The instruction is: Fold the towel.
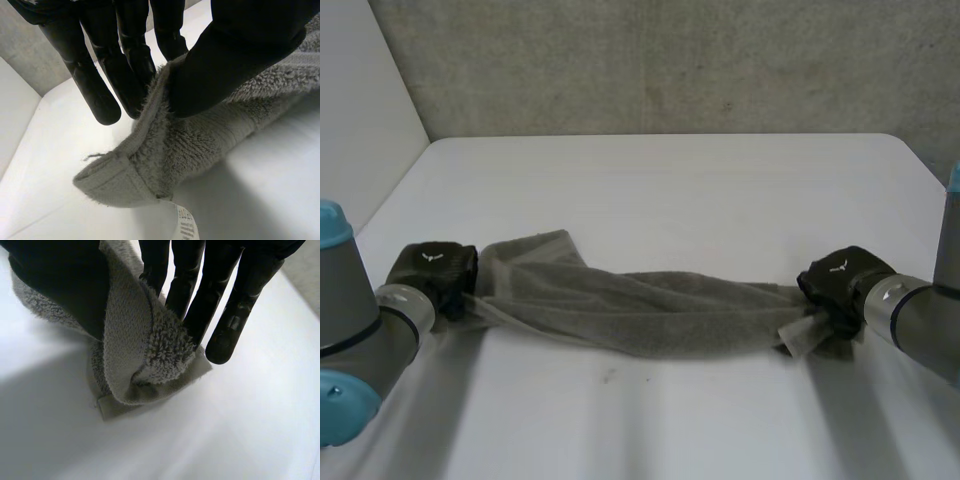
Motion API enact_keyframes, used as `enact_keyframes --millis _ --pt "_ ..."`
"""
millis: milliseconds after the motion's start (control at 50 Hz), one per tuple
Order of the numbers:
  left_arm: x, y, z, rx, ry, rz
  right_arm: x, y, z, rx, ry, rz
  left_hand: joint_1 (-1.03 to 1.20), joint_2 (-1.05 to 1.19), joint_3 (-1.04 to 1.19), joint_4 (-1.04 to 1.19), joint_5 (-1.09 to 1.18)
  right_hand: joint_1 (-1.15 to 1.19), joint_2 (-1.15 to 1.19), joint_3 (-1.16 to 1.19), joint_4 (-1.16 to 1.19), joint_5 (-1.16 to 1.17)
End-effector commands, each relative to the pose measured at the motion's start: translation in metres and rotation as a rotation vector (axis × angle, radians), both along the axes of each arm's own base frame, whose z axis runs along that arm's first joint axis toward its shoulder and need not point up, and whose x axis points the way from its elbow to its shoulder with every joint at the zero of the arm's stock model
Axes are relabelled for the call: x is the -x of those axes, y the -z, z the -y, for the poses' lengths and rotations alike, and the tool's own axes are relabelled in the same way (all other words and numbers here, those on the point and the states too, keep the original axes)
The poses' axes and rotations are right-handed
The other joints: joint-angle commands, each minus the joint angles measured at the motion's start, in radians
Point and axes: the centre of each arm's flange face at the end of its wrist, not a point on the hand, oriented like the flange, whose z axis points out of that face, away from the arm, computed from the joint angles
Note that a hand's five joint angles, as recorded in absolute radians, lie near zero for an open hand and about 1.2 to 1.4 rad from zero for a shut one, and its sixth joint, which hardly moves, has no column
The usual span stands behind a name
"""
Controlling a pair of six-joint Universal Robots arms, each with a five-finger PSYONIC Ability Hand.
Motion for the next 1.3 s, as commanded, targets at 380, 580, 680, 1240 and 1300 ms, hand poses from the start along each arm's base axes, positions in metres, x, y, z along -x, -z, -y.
enact_keyframes --millis 380,580,680,1240,1300 --pt "0.066 -0.276 0.125 0.975 0.094 -0.435 -0.04 -0.225 0.117 1.021 -0.003 0.86 0.22 0.18 0.182 0.181 0.19 0.453 0.224 0.215 0.204 0.246" --pt "0.055 -0.223 0.143 0.735 0.051 -0.585 -0.033 -0.19 0.114 0.915 0.047 0.827 0.22 0.18 0.182 0.181 0.19 0.453 0.224 0.215 0.204 0.246" --pt "0.045 -0.166 0.145 0.54 0.008 -0.522 -0.037 -0.138 0.117 0.669 0.076 0.729 0.22 0.18 0.182 0.181 0.19 0.453 0.224 0.215 0.204 0.246" --pt "0.006 -0.002 0.037 0.064 0.047 -0.221 -0.028 0.032 0.037 0.06 -0.064 0.38 0.22 0.18 0.182 0.181 0.19 -0.515 -0.744 -0.753 -0.764 -0.722" --pt "0.006 -0.009 0.031 0.08 0.05 -0.224 -0.029 0.032 0.027 0.12 -0.123 0.379 0.22 0.18 0.182 0.181 0.19 -0.544 -0.773 -0.783 -0.793 -0.752"
